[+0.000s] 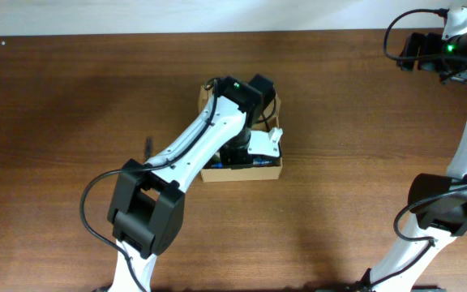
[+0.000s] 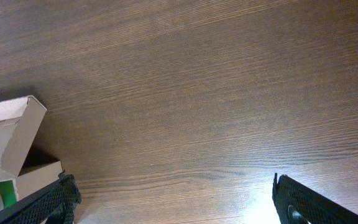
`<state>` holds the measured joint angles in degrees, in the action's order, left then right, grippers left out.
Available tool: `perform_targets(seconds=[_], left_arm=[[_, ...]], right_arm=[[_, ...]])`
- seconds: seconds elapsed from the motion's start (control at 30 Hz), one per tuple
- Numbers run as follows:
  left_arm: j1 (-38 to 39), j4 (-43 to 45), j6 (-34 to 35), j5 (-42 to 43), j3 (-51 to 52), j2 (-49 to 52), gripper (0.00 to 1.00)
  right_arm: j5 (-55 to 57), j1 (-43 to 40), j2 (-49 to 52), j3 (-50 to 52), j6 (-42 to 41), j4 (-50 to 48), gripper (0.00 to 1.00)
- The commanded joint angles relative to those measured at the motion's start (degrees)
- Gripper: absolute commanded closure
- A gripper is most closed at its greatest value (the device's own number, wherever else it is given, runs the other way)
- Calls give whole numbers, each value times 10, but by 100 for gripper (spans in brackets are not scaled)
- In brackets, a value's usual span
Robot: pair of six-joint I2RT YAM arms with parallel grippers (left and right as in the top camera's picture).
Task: Pack container
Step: 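Carry the blue pen right into the box and release it, then move the left gripper to the grey pen and grasp it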
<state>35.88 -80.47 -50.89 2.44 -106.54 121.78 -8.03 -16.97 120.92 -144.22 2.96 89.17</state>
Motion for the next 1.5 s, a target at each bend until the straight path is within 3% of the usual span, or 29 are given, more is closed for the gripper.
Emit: perform_targets(seconds=[0.0,0.3,0.37,0.4,0.43,0.47,0.5,0.7,0.9,1.0,1.1,1.27,1.33,1.37,1.47], left_arm=[[-5,14,-11,-2,28,8,98],[-5,33,-10,-8,54,7,98],[-5,35,14,-27,49,7,94],[-5,33,27,-31,42,7,83],[-5,30,40,-31,33,6,53],[-5,24,54,-30,21,5,41],[-5,16,62,-26,7,4,37],[-4,-47,104,-16,-92,-12,37],[-3,-101,112,-13,-169,-60,50],[-11,-115,117,-58,-172,-98,79],[-46,-100,143,-96,-171,-138,80],[-191,-47,216,-95,-140,-187,64],[-276,-9,259,-89,-90,-203,48],[-310,10,278,-83,-66,-207,45],[-413,72,303,12,31,-208,37]], right_arm=[[-3,-3,-2,-3,-5,0,1],[-3,-3,-2,-3,-5,0,1],[-3,-3,-2,-3,-5,0,1],[-3,-3,-2,-3,-5,0,1],[-3,-3,-2,-3,-5,0,1],[-3,-3,-2,-3,-5,0,1],[-3,-3,-2,-3,-5,0,1],[-3,-3,-2,-3,-5,0,1],[-3,-3,-2,-3,-5,0,1],[-3,-3,-2,-3,-5,0,1],[-3,-3,-2,-3,-5,0,1],[-3,-3,-2,-3,-5,0,1],[-3,-3,-2,-3,-5,0,1],[-3,-3,-2,-3,-5,0,1],[-3,-3,-2,-3,-5,0,1]])
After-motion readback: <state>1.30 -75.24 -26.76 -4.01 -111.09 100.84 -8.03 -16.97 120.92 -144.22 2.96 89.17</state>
